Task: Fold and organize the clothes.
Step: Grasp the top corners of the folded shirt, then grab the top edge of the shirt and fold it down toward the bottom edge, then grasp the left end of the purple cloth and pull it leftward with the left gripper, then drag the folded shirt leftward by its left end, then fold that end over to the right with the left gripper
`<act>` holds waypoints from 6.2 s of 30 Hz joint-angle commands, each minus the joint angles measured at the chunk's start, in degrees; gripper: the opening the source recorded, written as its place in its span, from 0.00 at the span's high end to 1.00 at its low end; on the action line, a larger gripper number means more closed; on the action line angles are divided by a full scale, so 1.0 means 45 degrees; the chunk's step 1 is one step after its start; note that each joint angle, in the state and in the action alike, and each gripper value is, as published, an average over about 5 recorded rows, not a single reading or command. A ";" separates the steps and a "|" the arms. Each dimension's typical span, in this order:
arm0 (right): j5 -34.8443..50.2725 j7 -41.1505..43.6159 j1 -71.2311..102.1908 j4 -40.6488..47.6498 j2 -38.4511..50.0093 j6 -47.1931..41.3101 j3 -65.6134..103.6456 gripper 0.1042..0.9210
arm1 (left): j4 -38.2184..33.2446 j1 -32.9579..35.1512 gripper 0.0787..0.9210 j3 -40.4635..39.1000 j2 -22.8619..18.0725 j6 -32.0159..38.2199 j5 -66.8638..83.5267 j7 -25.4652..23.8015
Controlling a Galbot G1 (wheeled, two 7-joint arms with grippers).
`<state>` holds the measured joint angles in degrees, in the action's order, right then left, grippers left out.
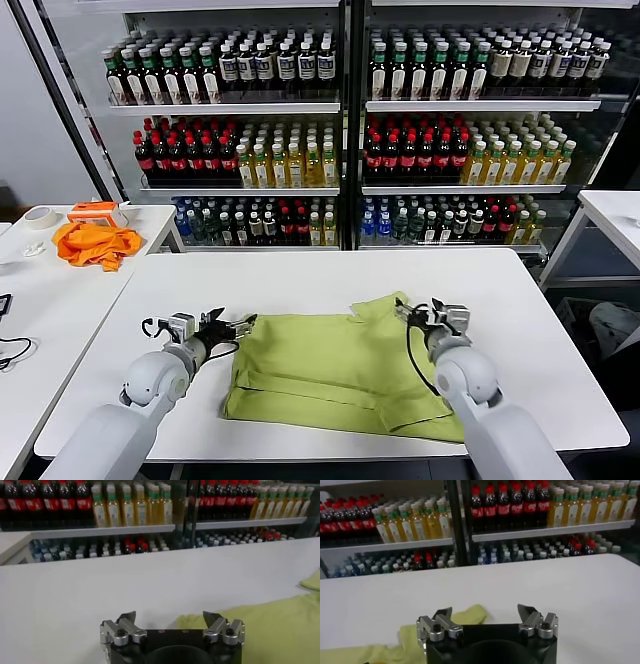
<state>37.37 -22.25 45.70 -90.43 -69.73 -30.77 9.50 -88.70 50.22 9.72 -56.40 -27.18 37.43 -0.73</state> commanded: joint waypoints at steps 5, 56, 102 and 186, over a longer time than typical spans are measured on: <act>-0.0506 0.0218 -0.1531 0.2882 -0.1104 0.0327 -0.0569 0.12 | 0.1251 -0.0561 0.12 -0.0208 -0.0296 0.0230 -0.0135 -0.0694; 0.0354 -0.0504 0.4903 -0.6176 0.1719 0.0493 0.0940 1.00 | -0.2669 0.3005 1.00 0.0524 0.1116 0.2481 0.0589 -0.0462; -0.1041 -0.0083 0.7757 -0.6639 0.1639 0.0195 0.1760 1.00 | -0.3635 0.4226 1.00 0.0962 0.1693 0.1120 -0.1637 -0.0882; -0.2807 -0.0101 0.9180 -0.8002 0.1511 0.1350 0.3707 0.12 | -0.6761 0.6846 0.98 0.6914 0.3196 -0.1321 0.0274 0.6218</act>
<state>24.79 -22.71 87.37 -126.88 -62.77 -24.75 26.21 -115.57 78.56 28.90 -49.12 -31.69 24.68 25.33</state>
